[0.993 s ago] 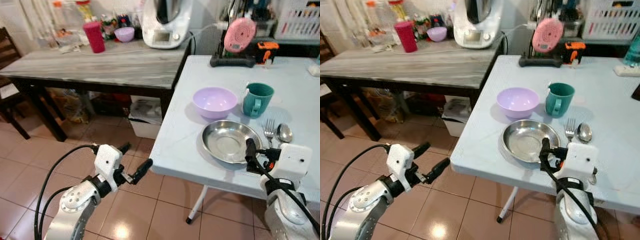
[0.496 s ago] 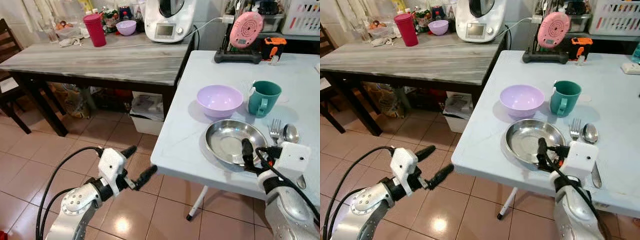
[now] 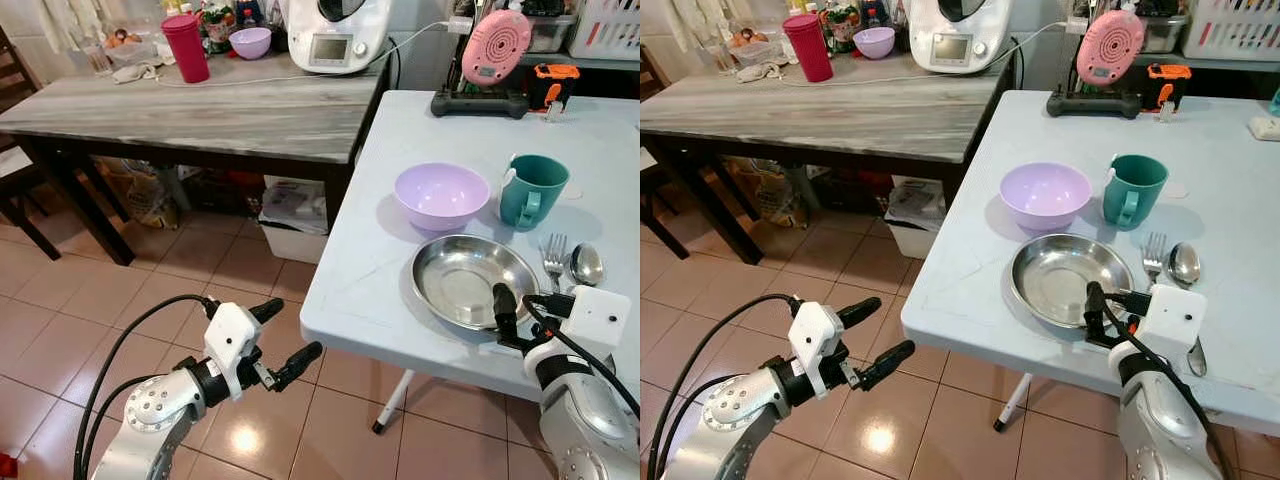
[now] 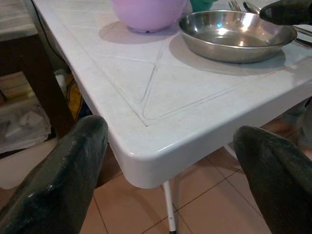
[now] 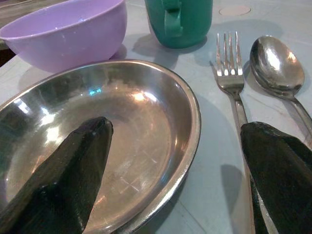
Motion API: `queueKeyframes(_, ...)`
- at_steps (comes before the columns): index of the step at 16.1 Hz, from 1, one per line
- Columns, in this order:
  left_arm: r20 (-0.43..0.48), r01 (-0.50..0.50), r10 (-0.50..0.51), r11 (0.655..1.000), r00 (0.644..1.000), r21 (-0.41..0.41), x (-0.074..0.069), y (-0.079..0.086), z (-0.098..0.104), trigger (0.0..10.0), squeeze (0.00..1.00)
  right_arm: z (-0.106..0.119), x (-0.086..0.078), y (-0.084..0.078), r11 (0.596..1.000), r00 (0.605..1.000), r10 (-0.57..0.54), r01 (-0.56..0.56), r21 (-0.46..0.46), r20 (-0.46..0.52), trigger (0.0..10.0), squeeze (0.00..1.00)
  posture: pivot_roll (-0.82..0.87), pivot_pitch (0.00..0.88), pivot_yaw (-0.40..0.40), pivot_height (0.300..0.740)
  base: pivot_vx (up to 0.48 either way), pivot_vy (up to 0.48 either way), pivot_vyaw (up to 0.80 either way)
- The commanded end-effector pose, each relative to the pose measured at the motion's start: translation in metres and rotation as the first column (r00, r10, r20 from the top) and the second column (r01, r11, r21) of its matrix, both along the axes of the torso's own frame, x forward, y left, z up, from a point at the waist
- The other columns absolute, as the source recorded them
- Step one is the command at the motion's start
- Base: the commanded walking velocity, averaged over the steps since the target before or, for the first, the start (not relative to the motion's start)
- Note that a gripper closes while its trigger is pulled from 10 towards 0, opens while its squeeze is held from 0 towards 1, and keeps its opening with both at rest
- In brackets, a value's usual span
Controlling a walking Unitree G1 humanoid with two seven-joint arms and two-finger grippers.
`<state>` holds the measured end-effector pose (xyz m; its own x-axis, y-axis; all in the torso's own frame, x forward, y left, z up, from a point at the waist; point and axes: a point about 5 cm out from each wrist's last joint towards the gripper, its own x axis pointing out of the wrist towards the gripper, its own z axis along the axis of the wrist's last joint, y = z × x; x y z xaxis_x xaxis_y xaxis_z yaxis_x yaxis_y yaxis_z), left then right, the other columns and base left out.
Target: Setting the table
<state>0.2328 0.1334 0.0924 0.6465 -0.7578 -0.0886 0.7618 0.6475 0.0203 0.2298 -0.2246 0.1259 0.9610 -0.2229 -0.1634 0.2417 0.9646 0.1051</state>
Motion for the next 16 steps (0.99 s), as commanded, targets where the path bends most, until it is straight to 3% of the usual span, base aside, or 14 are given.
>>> queueKeyframes(1, 0.013, 0.012, -0.013, 1.0, 1.0, 0.012, -0.002, 0.0, 0.002, 10.0, 0.0, -0.005, 0.001, -0.001, 1.0, 1.0, -0.006, 0.007, 0.015, -0.03, 10.0, 0.0, -0.25, 0.085, 0.103, 0.74, 0.0, 0.0, 0.0)
queueKeyframes(5, 0.02, 0.025, -0.026, 0.999, 0.999, 0.02, 0.001, 0.0, 0.004, 10.0, 0.0, -0.006, 0.011, 0.002, 0.999, 0.998, 0.032, -0.03, 0.037, -0.052, 10.0, 0.0, -0.24, 0.087, 0.108, 0.74, 0.0, 0.0, 0.0)
queueKeyframes(6, 0.022, 0.025, -0.026, 0.999, 0.999, 0.02, 0.001, 0.0, 0.005, 10.0, 0.0, -0.007, 0.013, 0.003, 0.998, 0.998, 0.043, -0.041, 0.042, -0.054, 2.5, 0.0, -0.24, 0.086, 0.109, 0.74, 0.0, 0.0, 0.0)
queueKeyframes(7, 0.024, 0.025, -0.025, 0.999, 0.999, 0.02, 0.002, 0.0, 0.005, 10.0, 0.0, -0.008, 0.014, 0.004, 0.998, 0.997, 0.051, -0.049, 0.049, -0.056, 0.3, 0.0, -0.24, 0.086, 0.109, 0.74, 0.0, 0.0, 0.0)
queueKeyframes(16, 0.027, 0.029, -0.03, 0.999, 0.999, 0.019, 0.002, 0.001, 0.004, 10.0, 0.0, -0.008, 0.012, 0.02, 0.96, 0.99, 0.136, -0.124, 0.251, -0.031, 0.0, 0.0, -0.24, 0.076, 0.113, 0.74, 0.0, 0.0, 0.0)
